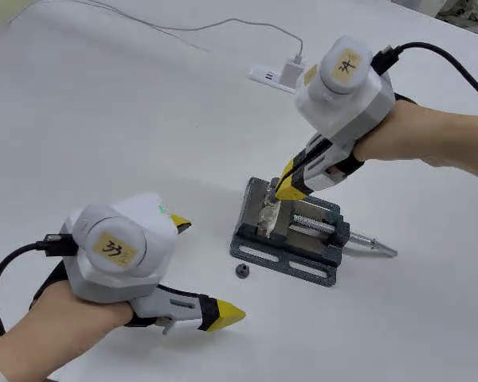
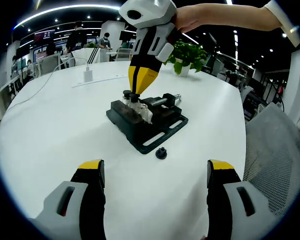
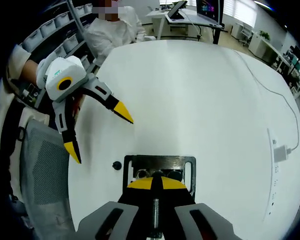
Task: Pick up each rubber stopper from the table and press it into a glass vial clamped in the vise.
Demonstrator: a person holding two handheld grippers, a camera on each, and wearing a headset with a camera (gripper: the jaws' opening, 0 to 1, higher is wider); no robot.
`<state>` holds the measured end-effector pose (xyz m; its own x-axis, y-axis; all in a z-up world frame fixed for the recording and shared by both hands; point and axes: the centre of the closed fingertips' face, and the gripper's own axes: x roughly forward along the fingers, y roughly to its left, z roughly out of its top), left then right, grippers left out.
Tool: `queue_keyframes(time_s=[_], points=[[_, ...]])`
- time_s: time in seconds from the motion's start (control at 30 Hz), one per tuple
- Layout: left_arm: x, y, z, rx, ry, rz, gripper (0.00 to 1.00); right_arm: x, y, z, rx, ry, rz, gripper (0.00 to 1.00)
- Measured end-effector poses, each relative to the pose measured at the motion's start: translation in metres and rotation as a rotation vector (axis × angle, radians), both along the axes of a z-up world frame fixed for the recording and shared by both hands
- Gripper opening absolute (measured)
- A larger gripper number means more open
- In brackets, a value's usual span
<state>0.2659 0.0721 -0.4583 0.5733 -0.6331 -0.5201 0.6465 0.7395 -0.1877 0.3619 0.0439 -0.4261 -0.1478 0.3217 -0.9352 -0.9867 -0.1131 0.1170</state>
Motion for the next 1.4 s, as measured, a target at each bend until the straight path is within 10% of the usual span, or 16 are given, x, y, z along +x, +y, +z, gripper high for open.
queue_keyframes(time_s=[0.63, 1.4], points=[[-0.002, -0.007, -0.007, -0.009, 0.022, -0.011, 0.82, -0.008, -0.001, -0.003, -0.076, -0.025, 0.084, 0.00], [0.009, -0.002, -0.008, -0.024, 0.026, 0.022, 0.82, -0.002, 0.003, -0.008, -0.130, 0.017, 0.018, 0.00]])
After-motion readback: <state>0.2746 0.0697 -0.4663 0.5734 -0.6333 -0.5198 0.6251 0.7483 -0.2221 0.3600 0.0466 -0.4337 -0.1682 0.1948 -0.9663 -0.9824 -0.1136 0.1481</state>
